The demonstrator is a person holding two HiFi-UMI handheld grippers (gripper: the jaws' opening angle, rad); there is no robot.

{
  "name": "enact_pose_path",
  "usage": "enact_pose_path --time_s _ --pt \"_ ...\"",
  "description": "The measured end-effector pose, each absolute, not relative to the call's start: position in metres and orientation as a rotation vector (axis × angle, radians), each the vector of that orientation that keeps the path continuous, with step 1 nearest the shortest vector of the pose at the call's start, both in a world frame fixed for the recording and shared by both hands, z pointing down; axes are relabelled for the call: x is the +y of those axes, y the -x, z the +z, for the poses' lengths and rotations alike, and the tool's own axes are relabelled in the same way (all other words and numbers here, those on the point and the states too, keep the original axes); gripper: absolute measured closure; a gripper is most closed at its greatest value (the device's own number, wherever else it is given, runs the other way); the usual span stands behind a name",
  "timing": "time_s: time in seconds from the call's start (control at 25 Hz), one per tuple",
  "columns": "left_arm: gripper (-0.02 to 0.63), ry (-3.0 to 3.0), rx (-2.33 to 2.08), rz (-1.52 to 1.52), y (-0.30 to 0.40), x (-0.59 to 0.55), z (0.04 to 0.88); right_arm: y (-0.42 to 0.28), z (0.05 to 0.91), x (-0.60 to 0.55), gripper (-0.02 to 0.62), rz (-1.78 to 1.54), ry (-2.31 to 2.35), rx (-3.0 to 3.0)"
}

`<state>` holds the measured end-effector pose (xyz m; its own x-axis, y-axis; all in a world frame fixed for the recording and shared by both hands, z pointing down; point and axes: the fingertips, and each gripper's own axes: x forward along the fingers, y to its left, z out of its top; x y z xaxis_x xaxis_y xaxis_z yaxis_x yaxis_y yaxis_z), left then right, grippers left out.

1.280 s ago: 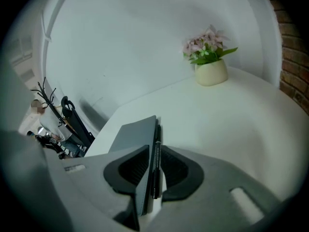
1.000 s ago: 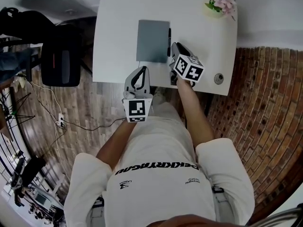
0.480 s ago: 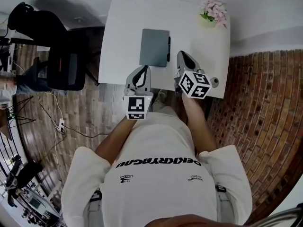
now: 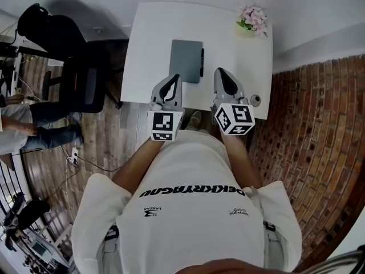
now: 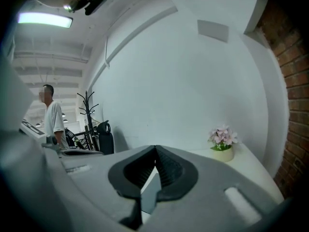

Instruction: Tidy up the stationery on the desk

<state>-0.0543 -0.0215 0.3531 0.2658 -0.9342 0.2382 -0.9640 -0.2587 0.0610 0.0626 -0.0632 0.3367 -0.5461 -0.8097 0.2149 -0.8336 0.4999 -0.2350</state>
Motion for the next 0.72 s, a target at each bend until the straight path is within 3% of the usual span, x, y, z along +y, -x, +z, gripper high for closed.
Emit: enact_pose_path --time_s 0.72 --pt "0.609 -2.375 -1.826 0.179 0.06 -0.023 0.331 -0.056 0.317 -0.044 0.603 0.361 -1.486 -2.691"
